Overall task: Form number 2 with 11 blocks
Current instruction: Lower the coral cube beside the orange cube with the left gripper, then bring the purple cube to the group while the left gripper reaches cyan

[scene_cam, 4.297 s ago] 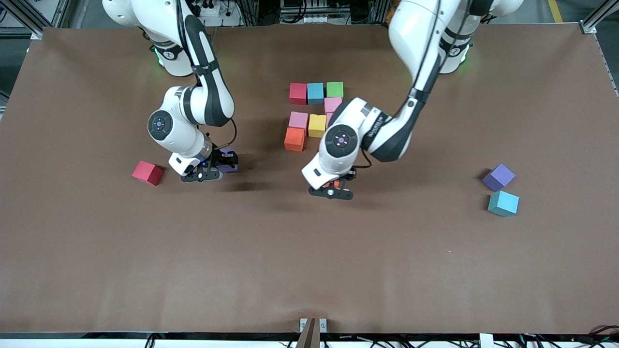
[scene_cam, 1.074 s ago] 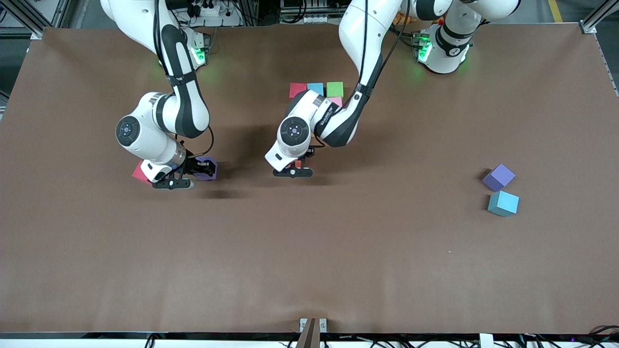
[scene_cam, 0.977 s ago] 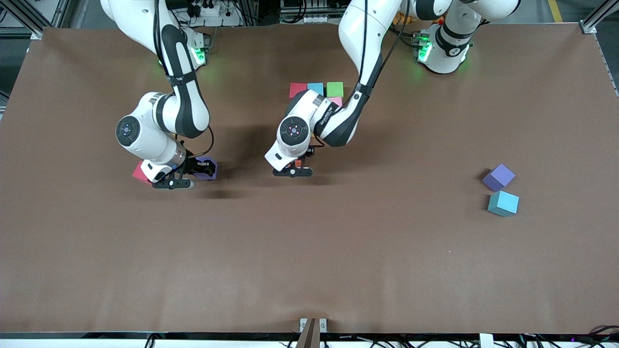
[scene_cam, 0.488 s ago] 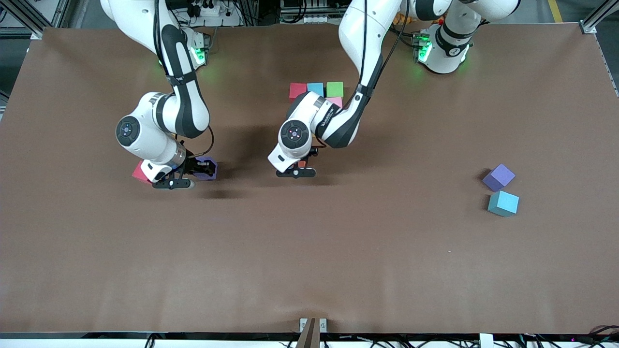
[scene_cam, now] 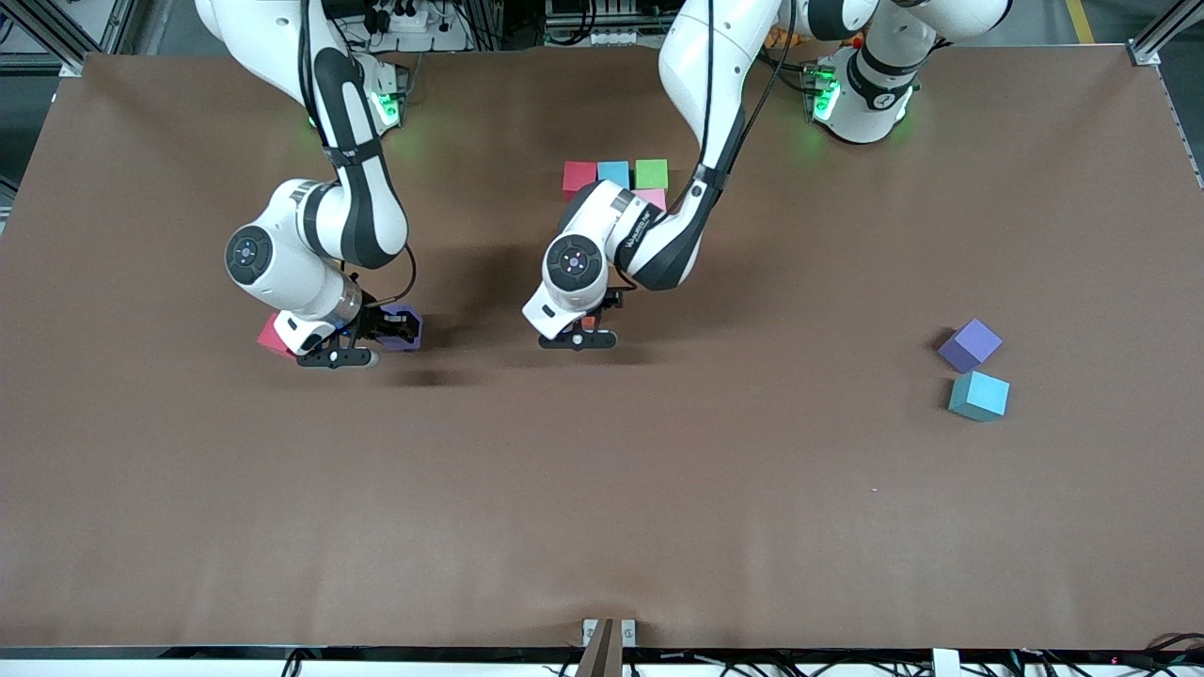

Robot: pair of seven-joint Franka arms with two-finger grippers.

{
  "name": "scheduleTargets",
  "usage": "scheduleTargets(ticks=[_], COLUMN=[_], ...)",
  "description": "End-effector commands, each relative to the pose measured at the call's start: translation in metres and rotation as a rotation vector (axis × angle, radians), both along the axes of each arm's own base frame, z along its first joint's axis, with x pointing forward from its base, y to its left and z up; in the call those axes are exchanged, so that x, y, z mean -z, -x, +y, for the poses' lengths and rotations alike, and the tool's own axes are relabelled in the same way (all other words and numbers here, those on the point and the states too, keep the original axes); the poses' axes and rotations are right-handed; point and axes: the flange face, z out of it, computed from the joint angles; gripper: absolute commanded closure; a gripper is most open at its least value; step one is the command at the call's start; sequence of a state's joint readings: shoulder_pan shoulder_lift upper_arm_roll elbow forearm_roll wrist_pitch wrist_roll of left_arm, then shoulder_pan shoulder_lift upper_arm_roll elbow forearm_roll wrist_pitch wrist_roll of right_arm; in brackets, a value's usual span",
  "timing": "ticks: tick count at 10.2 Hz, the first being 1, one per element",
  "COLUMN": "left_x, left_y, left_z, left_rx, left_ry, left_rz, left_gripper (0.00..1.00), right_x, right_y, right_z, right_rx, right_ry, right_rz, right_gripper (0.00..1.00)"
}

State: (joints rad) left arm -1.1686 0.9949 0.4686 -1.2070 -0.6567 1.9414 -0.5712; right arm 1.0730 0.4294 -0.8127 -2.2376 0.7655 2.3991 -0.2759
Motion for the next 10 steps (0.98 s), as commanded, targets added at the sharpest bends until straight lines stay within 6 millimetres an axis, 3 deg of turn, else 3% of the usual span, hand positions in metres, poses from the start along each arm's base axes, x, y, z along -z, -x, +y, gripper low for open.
scheduleTargets(ticks=[1,3,5,6,8,10], left_x=[-0.036,-0.087,-0.155,-0.175,-0.204,-0.228], left_y=[-0.009,-0.028,-0.057,-0.075,-0.117,-0.144], left_z=[0.002,0.019,0.055,0.084,0.171,0.253], left_rx=[-0.041,-0.083,-0.140,-0.182,-0.283,-0.322], left_ry=[-0.001,-0.007,0.010,-0.007,-0.049,-0.138], left_rz=[-0.021,-0.048,-0.111,-0.102,-0.017,-0.032], left_gripper=[0.00,0.00,0.00,0.00,0.00,0.00], right_x=[-0.006,-0.021,-0.041,-0.052,-0.063,-0.069], right_y=[-0.005,-0.016,-0.025,-0.025,-0.028,-0.031], right_z=[0.004,0.017,0.050,0.079,0.130,0.213], right_rx=[-0.036,-0.099,-0.243,-0.297,-0.387,-0.556], right_ry=[-0.018,-0.031,-0.031,-0.039,-0.037,-0.002], right_rz=[-0.017,-0.058,-0.097,-0.116,-0.154,-0.199], right_gripper=[0.86,0.85,0.85,0.85,0.85,0.88])
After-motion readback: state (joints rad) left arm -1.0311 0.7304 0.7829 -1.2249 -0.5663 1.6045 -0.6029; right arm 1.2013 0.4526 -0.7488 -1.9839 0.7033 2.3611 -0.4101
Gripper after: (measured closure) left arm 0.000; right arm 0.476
